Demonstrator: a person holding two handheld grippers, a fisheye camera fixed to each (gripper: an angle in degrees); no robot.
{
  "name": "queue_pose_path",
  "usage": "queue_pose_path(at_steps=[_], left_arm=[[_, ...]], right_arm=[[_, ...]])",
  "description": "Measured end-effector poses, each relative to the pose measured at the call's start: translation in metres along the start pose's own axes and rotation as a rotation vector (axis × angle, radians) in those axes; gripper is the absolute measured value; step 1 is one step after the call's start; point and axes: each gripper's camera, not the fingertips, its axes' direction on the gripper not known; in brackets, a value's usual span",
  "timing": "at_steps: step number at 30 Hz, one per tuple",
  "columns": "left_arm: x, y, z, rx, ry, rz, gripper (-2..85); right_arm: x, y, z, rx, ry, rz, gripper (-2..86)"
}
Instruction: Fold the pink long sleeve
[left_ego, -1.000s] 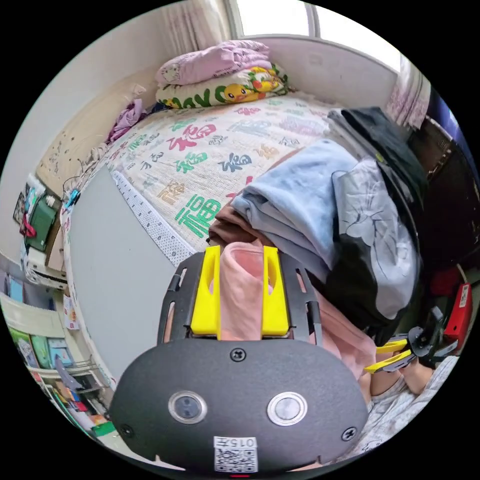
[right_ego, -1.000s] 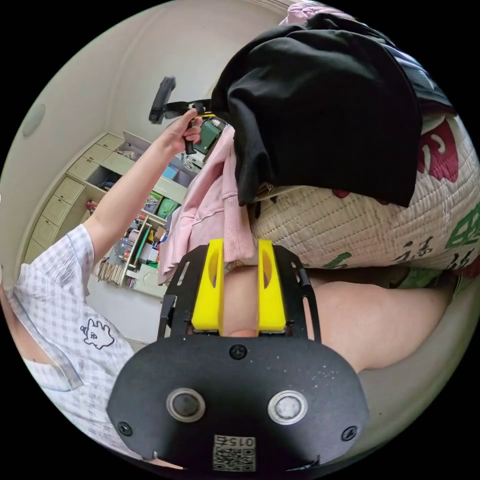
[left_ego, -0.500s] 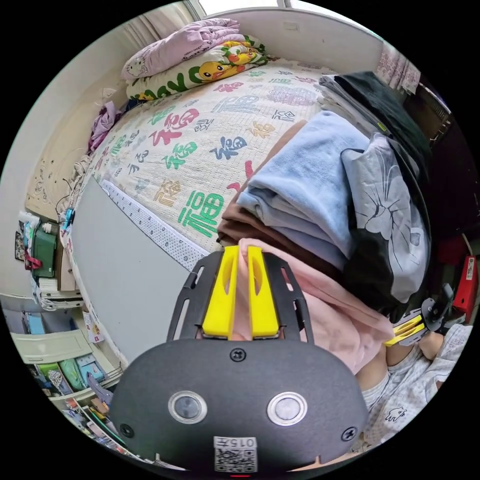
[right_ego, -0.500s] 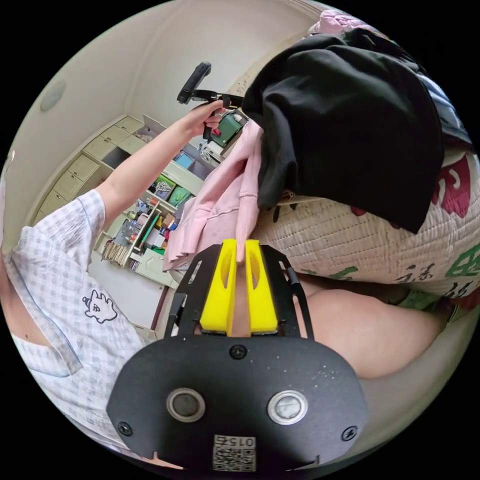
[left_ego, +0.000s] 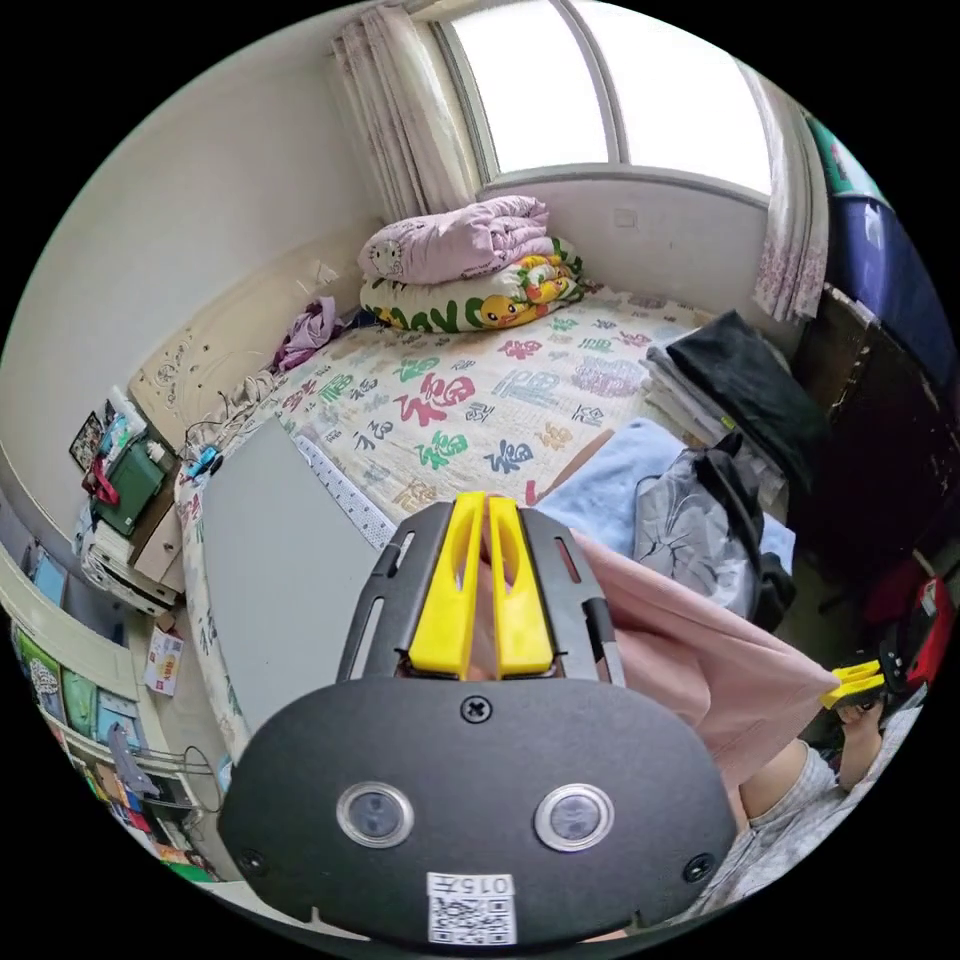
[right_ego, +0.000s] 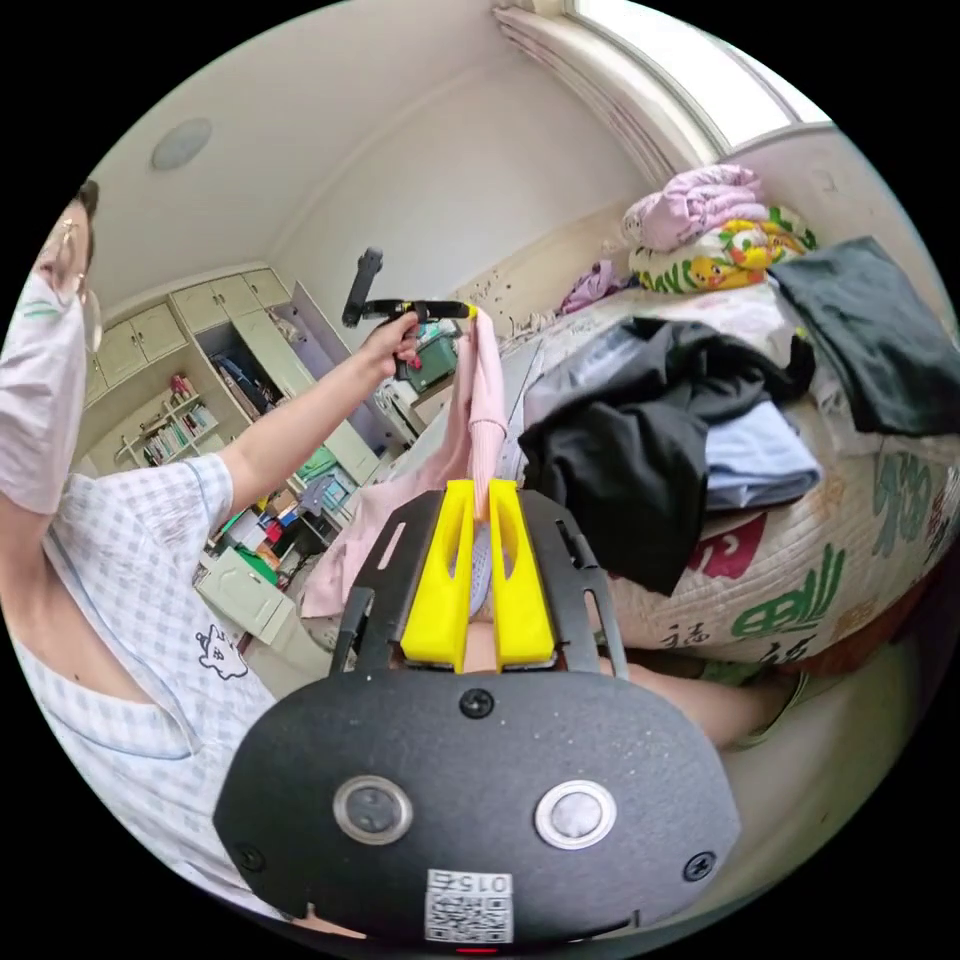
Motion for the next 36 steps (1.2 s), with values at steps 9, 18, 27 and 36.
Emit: queue_pose_path(at_steps=[9, 18, 27, 36], left_arm=[[-0.18, 0.123, -0.151, 0.243, 0.152, -0.281, -0.1], [-0.37, 0.37, -0.145, 0.088, 0.092, -0.84, 0.4], [-0.447, 0.401, -0.13, 0.178, 0.428, -1.001, 12.0], [-0.461, 0.336, -0.165, 0.068, 0.146, -0.8, 2.1]], right_arm=[[-0.126, 0.063, 0.03, -0.168, -0.368, -0.375, 1.5], [-0.211, 0.224, 0.24, -0.665, -0.501, -0.462, 1.4], [-0.175, 0.263, 0.248, -0.753, -0.512, -0.38, 1.5], [-0.226, 0.281, 0.243, -0.768, -0.49, -0.54, 1.5]])
